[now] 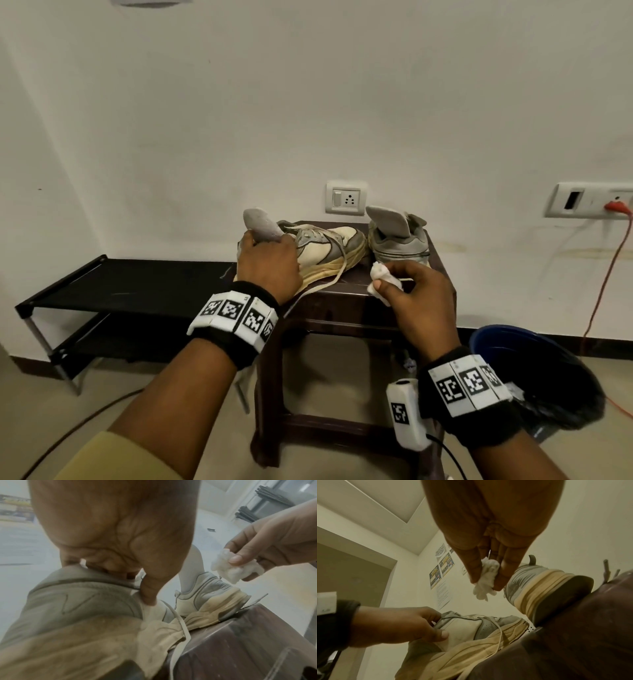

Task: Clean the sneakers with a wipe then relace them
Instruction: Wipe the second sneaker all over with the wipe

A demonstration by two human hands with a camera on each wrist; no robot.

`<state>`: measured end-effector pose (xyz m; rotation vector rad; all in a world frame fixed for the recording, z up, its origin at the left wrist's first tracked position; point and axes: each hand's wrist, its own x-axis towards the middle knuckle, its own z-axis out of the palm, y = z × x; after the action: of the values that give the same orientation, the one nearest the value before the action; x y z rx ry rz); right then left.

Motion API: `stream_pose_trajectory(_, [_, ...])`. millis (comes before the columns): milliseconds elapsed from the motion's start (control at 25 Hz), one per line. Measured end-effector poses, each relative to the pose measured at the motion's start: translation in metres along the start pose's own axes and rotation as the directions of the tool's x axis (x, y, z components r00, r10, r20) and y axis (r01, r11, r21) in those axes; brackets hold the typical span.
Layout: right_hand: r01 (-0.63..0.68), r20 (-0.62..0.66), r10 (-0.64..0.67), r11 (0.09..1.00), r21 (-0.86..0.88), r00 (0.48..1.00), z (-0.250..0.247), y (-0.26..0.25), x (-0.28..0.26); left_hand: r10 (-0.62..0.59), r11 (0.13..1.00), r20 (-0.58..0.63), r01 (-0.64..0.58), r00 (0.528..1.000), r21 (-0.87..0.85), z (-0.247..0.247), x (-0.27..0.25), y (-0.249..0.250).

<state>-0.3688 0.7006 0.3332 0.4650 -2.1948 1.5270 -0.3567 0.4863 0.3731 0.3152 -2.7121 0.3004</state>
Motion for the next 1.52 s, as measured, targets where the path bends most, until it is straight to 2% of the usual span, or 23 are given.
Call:
stream_pose_trajectory(240, [0.041, 0.021, -0.042, 0.998, 0.054, 0.999, 0.007, 0.000, 0.004, -0.041, 0.972, -0.107, 0.015, 0.993, -0.234, -0.003, -0.046, -0.003])
stream_pose_trajectory(320, [0.066, 0.031, -0.068, 0.996, 0.053, 0.997, 0.013, -0.002, 0.002, -0.108, 0.936, -0.159, 0.046, 0.981, -0.348, -0.007, -0.065, -0.009])
stream_pose_trajectory(440, [0.083, -0.007, -0.083, 0.996, 0.043, 0.997, 0.014, -0.007, 0.000, -0.204, 0.796, -0.203, 0.041, 0.958, -0.604, -0.006, -0.090, -0.021])
stream_pose_trajectory(600, [0.185, -0.133, -0.190, 0.981, -0.050, 0.973, -0.002, -0.012, 0.005, -0.171, 0.579, -0.175, -0.045, 0.970, -0.814, 0.012, -0.105, -0.036])
stream_pose_trajectory(680, [0.276, -0.146, -0.308, 0.940, -0.203, 0.940, -0.011, -0.011, 0.008, -0.149, 0.535, -0.167, -0.062, 0.975, -0.842, 0.021, -0.106, -0.037])
stream_pose_trajectory(760, [0.317, -0.085, -0.364, 0.887, -0.336, 0.928, -0.015, -0.005, 0.011, -0.133, 0.504, -0.161, -0.073, 0.978, -0.860, 0.027, -0.106, -0.036])
stream_pose_trajectory(840, [0.345, -0.006, -0.383, 0.839, -0.421, 0.924, -0.014, -0.001, 0.010, -0.111, 0.506, -0.154, -0.077, 0.982, -0.859, 0.033, -0.107, -0.034])
stream_pose_trajectory(960, [0.389, 0.095, -0.395, 0.785, -0.482, 0.914, -0.011, -0.002, 0.003, -0.086, 0.563, -0.119, -0.050, 0.989, -0.825, 0.043, -0.111, -0.029])
stream_pose_trajectory(1160, [0.513, 0.248, -0.450, 0.719, -0.469, 0.858, 0.001, -0.011, -0.033, -0.090, 0.576, -0.085, -0.018, 0.992, -0.817, 0.044, -0.118, -0.020])
stream_pose_trajectory(1320, [0.572, 0.306, -0.483, 0.691, -0.443, 0.821, 0.005, -0.012, -0.050, -0.063, 0.586, -0.039, 0.005, 0.997, -0.810, 0.041, -0.121, -0.019])
stream_pose_trajectory(1400, [0.550, 0.306, -0.457, 0.705, -0.448, 0.835, -0.001, -0.010, -0.044, -0.035, 0.603, -0.020, 0.005, 0.999, -0.798, 0.038, -0.120, -0.016])
stream_pose_trajectory(1520, [0.422, 0.193, -0.377, 0.757, -0.499, 0.906, -0.018, -0.003, -0.028, -0.015, 0.614, -0.055, -0.035, 0.998, -0.789, 0.033, -0.122, -0.008])
